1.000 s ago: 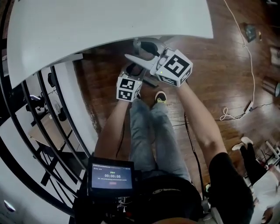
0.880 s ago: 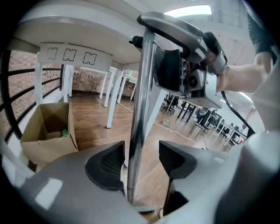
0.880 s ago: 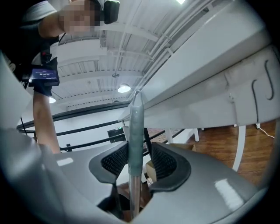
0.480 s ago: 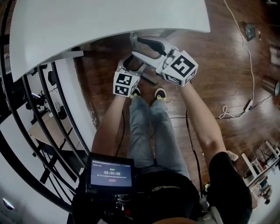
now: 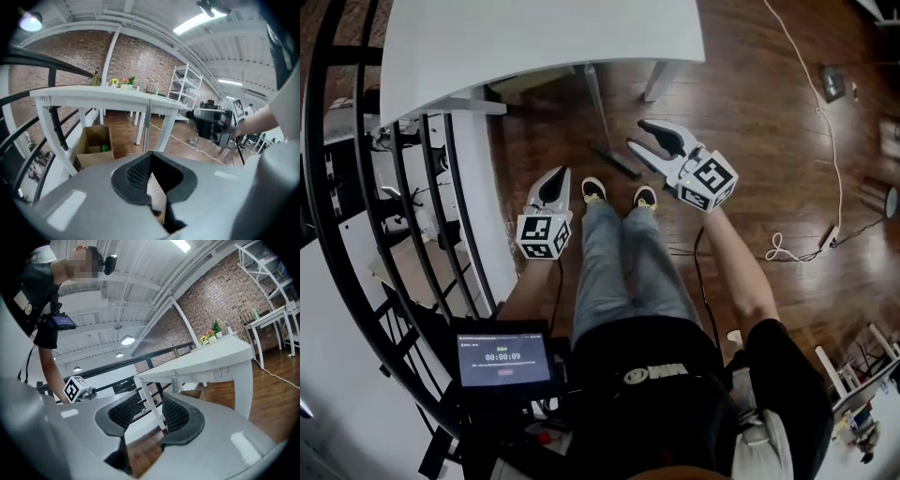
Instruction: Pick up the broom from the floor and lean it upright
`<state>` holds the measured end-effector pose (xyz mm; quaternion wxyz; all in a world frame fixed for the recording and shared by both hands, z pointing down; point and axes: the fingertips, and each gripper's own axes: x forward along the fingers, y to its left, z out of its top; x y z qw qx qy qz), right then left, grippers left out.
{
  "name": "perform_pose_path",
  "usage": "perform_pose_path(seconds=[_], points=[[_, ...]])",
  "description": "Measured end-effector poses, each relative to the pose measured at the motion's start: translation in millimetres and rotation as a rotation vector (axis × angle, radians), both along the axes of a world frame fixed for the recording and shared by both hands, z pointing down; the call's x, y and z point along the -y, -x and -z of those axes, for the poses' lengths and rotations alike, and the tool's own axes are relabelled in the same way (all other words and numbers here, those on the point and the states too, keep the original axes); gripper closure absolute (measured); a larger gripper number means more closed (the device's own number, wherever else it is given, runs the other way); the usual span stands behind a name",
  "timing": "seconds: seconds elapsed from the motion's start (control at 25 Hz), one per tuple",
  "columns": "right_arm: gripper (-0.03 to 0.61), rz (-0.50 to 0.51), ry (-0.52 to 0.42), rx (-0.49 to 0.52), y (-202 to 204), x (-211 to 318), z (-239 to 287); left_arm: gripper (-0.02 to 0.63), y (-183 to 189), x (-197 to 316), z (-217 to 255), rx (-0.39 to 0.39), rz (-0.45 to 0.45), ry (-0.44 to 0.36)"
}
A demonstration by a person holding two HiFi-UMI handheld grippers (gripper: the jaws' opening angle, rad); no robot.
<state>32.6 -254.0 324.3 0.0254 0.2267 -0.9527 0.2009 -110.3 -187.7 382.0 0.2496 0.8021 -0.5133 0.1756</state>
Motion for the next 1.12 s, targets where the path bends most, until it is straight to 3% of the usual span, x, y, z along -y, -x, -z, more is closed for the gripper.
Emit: perform_pose_path(seconds=[0.16,0.24,0.48,0.64,0.72,0.96,1.12], points=[[0.479,-0.056,-0.008,0.105,-14,-14,48,0.597,-11,-11,72,-0.051,0.077,-0.115],[0.575,-0.111,-0.021,0.125,-27,-23,78,0.597,-30,-18,107,-0.069,0.073,-0.167],[0.575,-0.154,-0.043,0.108,-37,-73,138,0.597,-77,-54,204,-0.017,-0.039,-0.341],[0.575,-0.178,-0.076,0.126,-35,-116,162,0.597,-99,-88,237,-0.005,-0.116,-0.432],[0.575,-0.18,-0.109,0.104,-25,-146,170,0.597,-96,-117,247,-0.004,-0.119,-0.445],[0.575,-0.188,-0.205,0.081,9,-298,212,0.597,-65,-268,283,-0.048,-0.071,-0.479],[0.575,-0.148,-0.233,0.093,31,-346,233,0.597,-60,-306,285,-0.053,-0.082,-0.48]])
